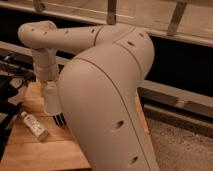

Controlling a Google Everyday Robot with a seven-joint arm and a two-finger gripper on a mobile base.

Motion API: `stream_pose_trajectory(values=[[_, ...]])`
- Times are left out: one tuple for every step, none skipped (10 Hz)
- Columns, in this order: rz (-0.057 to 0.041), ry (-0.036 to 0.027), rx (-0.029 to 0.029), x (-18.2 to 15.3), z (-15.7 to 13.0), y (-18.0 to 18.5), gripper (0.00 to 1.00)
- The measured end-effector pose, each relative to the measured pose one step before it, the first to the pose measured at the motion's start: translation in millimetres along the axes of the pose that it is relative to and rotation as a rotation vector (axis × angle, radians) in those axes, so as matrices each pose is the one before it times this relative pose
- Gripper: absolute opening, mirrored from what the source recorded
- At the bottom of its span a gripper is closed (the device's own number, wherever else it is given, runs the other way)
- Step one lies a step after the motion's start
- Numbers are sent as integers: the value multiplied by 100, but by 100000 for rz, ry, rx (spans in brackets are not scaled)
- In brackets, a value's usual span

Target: Place the ceramic cup over the eraser

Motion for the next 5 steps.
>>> stream_pose_trajectory(values=[[-333, 305, 222, -242, 80, -92, 40], [184, 583, -151, -249, 250, -300, 52], [-38, 672, -201, -148, 303, -76, 60], [-235, 569, -380, -222, 332, 80, 69], [297, 476, -614, -6, 292, -288, 78]])
